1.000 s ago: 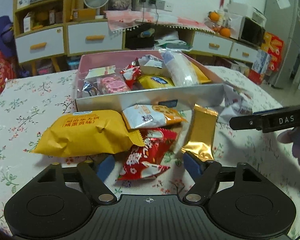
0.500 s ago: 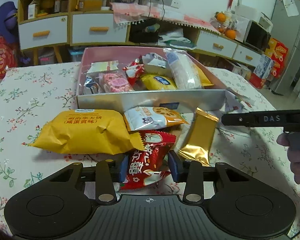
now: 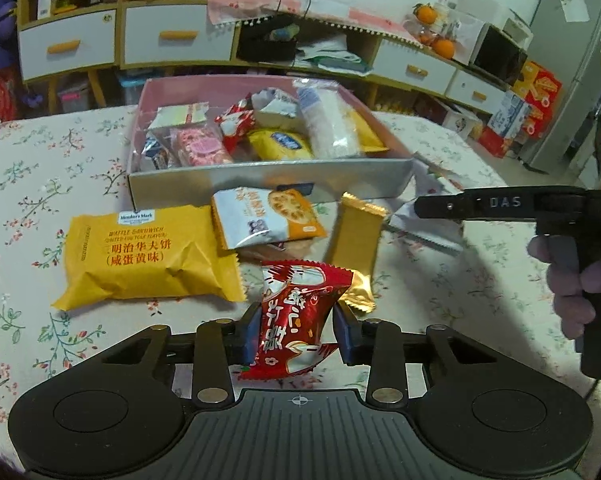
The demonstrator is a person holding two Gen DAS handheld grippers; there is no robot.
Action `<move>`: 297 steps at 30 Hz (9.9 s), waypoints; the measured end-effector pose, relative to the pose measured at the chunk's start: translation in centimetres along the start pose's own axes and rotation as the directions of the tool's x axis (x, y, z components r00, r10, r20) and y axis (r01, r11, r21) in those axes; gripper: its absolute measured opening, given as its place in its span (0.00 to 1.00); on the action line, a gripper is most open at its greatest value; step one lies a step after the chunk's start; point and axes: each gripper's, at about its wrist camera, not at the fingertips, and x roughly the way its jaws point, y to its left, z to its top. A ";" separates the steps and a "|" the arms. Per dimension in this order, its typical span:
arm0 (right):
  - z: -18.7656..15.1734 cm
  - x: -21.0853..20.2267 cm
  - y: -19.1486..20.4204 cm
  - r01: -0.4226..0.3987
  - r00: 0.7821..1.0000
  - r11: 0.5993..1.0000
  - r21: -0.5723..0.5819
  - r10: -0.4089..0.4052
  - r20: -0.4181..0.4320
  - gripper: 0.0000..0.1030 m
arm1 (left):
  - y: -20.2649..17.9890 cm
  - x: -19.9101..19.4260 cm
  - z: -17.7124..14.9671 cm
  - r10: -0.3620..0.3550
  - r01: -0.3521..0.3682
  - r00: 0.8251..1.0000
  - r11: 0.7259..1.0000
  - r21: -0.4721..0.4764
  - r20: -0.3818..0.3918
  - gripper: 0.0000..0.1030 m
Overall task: Organize snacks
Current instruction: 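Grasp a red candy packet with the left tool while the right tool grasps the white pecan packet, then carry both packets into the pink tray and open both tools, then withdraw both tools from the tray back over the remaining snacks, then grasp the yellow waffle sandwich with the left tool while the right tool grasps the gold bar, then carry both packets into the pink tray and open both tools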
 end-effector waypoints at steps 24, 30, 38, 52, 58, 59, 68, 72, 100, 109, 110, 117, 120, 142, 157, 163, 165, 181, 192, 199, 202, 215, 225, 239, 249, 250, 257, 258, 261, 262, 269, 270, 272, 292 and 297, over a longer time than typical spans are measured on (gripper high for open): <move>3.0 -2.5 5.3 -0.087 0.995 0.993 0.075 0.082 0.062 0.08 | 3.2 -4.7 3.9 0.048 -0.034 0.989 0.995 -0.098 0.141 0.33; 4.1 -1.5 6.3 -0.130 0.990 0.980 0.151 0.119 0.079 0.08 | 4.3 -4.1 5.7 0.070 -0.050 0.983 0.991 -0.122 0.167 0.33; 6.1 2.1 8.5 -0.141 0.990 0.981 0.136 0.138 0.028 0.08 | 6.7 -0.9 8.6 0.105 -0.084 0.984 0.985 -0.148 0.143 0.33; 7.1 6.0 8.9 -0.212 0.976 0.976 0.055 0.213 -0.031 0.06 | 9.1 4.0 12.1 0.092 -0.063 0.981 0.984 -0.169 0.172 0.33; 7.9 5.9 7.9 -0.250 0.967 0.965 0.082 0.253 -0.017 0.13 | 9.0 5.8 13.4 0.087 -0.061 0.979 0.988 -0.145 0.182 0.34; 8.0 5.8 7.8 -0.242 0.970 0.967 0.081 0.244 -0.012 0.13 | 8.9 6.1 13.5 0.089 -0.063 0.979 0.988 -0.143 0.183 0.34; 8.2 5.3 7.2 -0.216 0.976 0.972 0.089 0.217 0.001 0.22 | 8.3 6.2 13.1 0.117 -0.094 0.975 0.988 -0.126 0.189 0.52; 8.3 5.0 7.3 -0.198 0.980 0.977 0.074 0.198 0.008 0.30 | 8.2 5.4 12.8 0.108 -0.087 0.975 0.989 -0.116 0.195 0.64; 7.3 -1.1 7.3 -0.090 0.994 0.995 0.047 0.087 0.060 0.73 | 4.4 -2.8 9.7 0.155 -0.148 0.976 0.987 -0.057 0.154 0.95; 5.3 -3.6 7.7 -0.021 0.998 1.000 0.004 0.021 0.052 0.75 | 3.4 -4.8 6.8 0.257 -0.254 0.965 0.966 -0.048 0.060 0.97; 5.0 -3.7 7.8 -0.017 0.999 1.000 0.001 0.017 0.050 0.75 | 3.4 -4.9 6.4 0.262 -0.259 0.964 0.964 -0.053 0.053 0.97; 2.5 -3.9 7.8 0.002 0.999 1.000 -0.020 -0.001 0.032 0.75 | 4.1 -4.9 3.1 0.280 -0.277 0.960 0.957 -0.091 0.021 0.97; 1.1 -3.5 7.9 0.022 1.000 0.998 -0.052 -0.022 0.014 0.75 | 4.5 -4.5 2.0 0.292 -0.290 0.956 0.953 -0.090 0.014 0.97; -1.2 0.4 8.6 0.027 0.996 0.981 -0.191 -0.043 -0.082 0.75 | 4.8 0.5 3.8 0.068 -0.085 0.996 0.911 0.403 0.055 0.97; -2.1 3.5 9.7 0.028 0.995 0.967 -0.253 -0.052 -0.090 0.75 | 2.9 0.4 2.4 0.054 0.021 0.989 0.876 0.481 -0.140 0.97; -2.4 3.5 8.7 0.036 0.991 0.966 -0.258 -0.068 -0.116 0.74 | 2.0 -0.4 1.4 0.060 0.027 0.984 0.882 0.471 -0.169 0.96; -2.5 3.5 8.3 0.070 0.987 0.957 -0.280 -0.107 -0.119 0.74 | 1.7 -0.7 1.1 0.058 0.031 0.982 0.885 0.464 -0.178 0.96; -2.7 1.7 6.8 0.023 0.990 0.952 -0.305 -0.064 -0.126 0.71 | 1.5 -1.4 -0.5 0.126 -0.086 0.986 0.946 0.314 -0.110 0.84; -2.6 2.9 8.0 0.022 0.995 0.949 -0.315 -0.052 -0.088 0.49 | 2.7 -0.9 0.0 0.145 -0.126 0.984 0.977 0.174 -0.105 0.41; -2.4 2.4 8.7 -0.020 0.996 0.943 -0.332 -0.011 -0.091 0.02 | 3.1 -1.9 0.2 0.181 -0.168 0.973 0.981 0.100 -0.146 0.38; -2.3 2.3 9.1 -0.022 0.994 0.946 -0.322 -0.013 -0.108 0.00 | 3.2 -2.4 0.1 0.194 -0.182 0.970 0.979 0.091 -0.145 0.38; -1.4 -0.7 8.1 -0.029 0.987 0.986 -0.166 0.002 -0.162 0.00 | 4.1 -5.4 0.9 0.186 -0.186 0.977 0.982 0.012 -0.103 0.36; -0.1 -2.1 7.9 -0.036 0.987 0.997 -0.070 0.024 -0.158 0.00 | 4.4 -6.7 2.5 0.160 -0.161 0.987 0.986 -0.047 -0.022 0.36; 2.2 -1.6 8.4 -0.014 0.993 1.000 -0.011 0.013 -0.119 0.00 | 7.1 -4.3 6.0 0.120 -0.101 0.989 0.972 -0.210 0.082 0.36; 7.7 0.9 9.9 -0.015 0.999 0.984 -0.179 0.008 -0.042 0.00 | 6.9 0.6 9.7 0.086 -0.058 0.985 0.981 -0.184 0.147 0.36; 8.2 1.4 10.0 -0.017 0.999 0.982 -0.189 0.009 -0.040 0.00 | 6.8 1.3 9.8 0.086 -0.060 0.986 0.982 -0.179 0.145 0.36; 10.7 5.5 10.2 -0.060 0.996 0.984 -0.169 0.048 -0.071 0.00 | 7.7 4.3 10.8 0.103 -0.077 0.986 0.978 -0.192 0.130 0.36; 10.9 6.1 10.5 -0.062 0.996 0.982 -0.180 0.049 -0.075 0.00 | 7.8 4.4 10.8 0.103 -0.076 0.986 0.978 -0.194 0.132 0.36; 11.9 7.5 11.4 -0.063 0.995 0.974 -0.216 0.045 -0.088 0.00 | 8.1 4.8 10.9 0.103 -0.073 0.985 0.976 -0.207 0.139 0.36; 12.3 8.1 11.7 -0.062 0.995 0.973 -0.222 0.042 -0.092 0.00 | 8.3 4.9 11.0 0.102 -0.069 0.984 0.974 -0.216 0.144 0.36; 13.3 11.0 12.7 -0.050 0.989 0.965 -0.259 0.011 -0.150 0.00 | 8.6 5.3 10.9 0.099 -0.056 0.981 0.969 -0.240 0.168 0.36; 13.3 11.3 12.8 -0.050 0.987 0.964 -0.260 0.008 -0.159 0.00 | 8.6 5.3 10.9 0.097 -0.055 0.981 0.969 -0.239 0.169 0.36; 13.6 11.9 12.8 -0.047 0.986 0.964 -0.261 0.004 -0.166 0.00 | 8.6 5.3 10.9 0.097 -0.054 0.981 0.969 -0.240 0.170 0.36; 13.7 7.9 11.0 -0.016 0.993 0.979 -0.202 -0.008 -0.119 0.37 | 7.0 3.5 10.3 0.109 -0.086 0.984 0.983 -0.160 0.141 0.73; 13.2 5.4 10.3 -0.011 0.994 0.983 -0.182 -0.009 -0.107 0.47 | 5.8 2.1 9.8 0.118 -0.103 0.983 0.989 -0.110 0.141 0.80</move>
